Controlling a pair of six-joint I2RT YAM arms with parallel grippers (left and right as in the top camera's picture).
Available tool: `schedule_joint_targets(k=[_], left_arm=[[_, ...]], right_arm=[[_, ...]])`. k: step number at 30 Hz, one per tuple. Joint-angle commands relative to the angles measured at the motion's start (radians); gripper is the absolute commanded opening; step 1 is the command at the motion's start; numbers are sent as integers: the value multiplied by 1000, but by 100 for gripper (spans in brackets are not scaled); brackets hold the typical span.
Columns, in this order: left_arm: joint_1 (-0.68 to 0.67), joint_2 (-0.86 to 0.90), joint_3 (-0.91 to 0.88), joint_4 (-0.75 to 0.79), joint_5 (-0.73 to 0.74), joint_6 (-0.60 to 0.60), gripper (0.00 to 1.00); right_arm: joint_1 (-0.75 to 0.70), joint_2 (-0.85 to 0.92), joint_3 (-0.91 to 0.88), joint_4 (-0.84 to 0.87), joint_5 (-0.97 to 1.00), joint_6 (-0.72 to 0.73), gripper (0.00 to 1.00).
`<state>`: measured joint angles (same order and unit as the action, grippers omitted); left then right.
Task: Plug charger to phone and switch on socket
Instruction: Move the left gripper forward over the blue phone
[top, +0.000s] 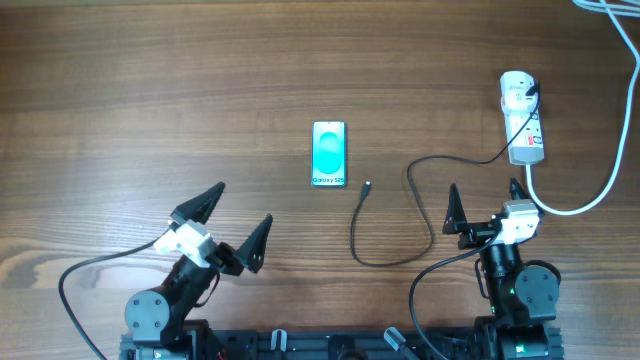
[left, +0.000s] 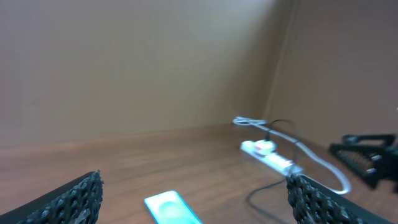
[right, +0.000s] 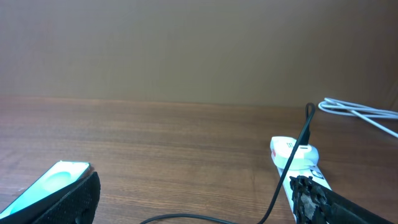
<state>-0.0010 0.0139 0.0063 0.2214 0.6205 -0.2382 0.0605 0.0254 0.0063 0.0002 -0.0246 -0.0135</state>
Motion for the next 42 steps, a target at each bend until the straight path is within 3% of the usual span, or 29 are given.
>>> schedule_joint_targets(k=[1, 8, 14, 20, 22, 24, 26, 27, 29, 31, 34, 38, 39, 41, 42], left_arm=[[-3, -6, -1, -13, 47, -107, 100], [-3, -6, 0, 3, 26, -137, 100], [-3, 14, 122, -22, -154, -135, 100], [-3, 173, 231, -114, -170, -133, 100], [-3, 303, 311, -139, -187, -132, 100], [-4, 426, 419, -244, -203, -105, 100], [-4, 635, 652, -500, -201, -10, 100], [-4, 708, 731, -558, -187, -1, 100], [-4, 834, 839, -604, -83, -50, 100], [-4, 901, 841, -586, -77, -114, 100], [-5, 945, 873, -616, -84, -114, 100], [-116, 1077, 1175, -970, -449, -106, 99], [-181, 1168, 1328, -1125, -532, -110, 100], [-278, 1360, 1584, -1396, -616, -137, 100], [-304, 1418, 1650, -1453, -607, -136, 100]], right_arm=[[4, 6, -1, 4, 5, -10, 100], [4, 6, -1, 4, 5, -10, 100], [4, 6, -1, 4, 5, -10, 100], [4, 6, -1, 4, 5, -10, 100], [4, 6, -1, 4, 5, -10, 100], [4, 6, -1, 4, 5, -10, 100], [4, 6, -1, 4, 5, -10, 100], [4, 6, -1, 4, 5, -10, 100], [4, 6, -1, 4, 5, -10, 100], [4, 6, -1, 4, 5, -10, 100], [4, 6, -1, 4, 5, -10, 100], [4, 6, -1, 4, 5, -10, 99], [4, 6, -1, 4, 5, -10, 100], [4, 6, -1, 4, 5, -10, 100], [4, 6, -1, 4, 5, -10, 100]])
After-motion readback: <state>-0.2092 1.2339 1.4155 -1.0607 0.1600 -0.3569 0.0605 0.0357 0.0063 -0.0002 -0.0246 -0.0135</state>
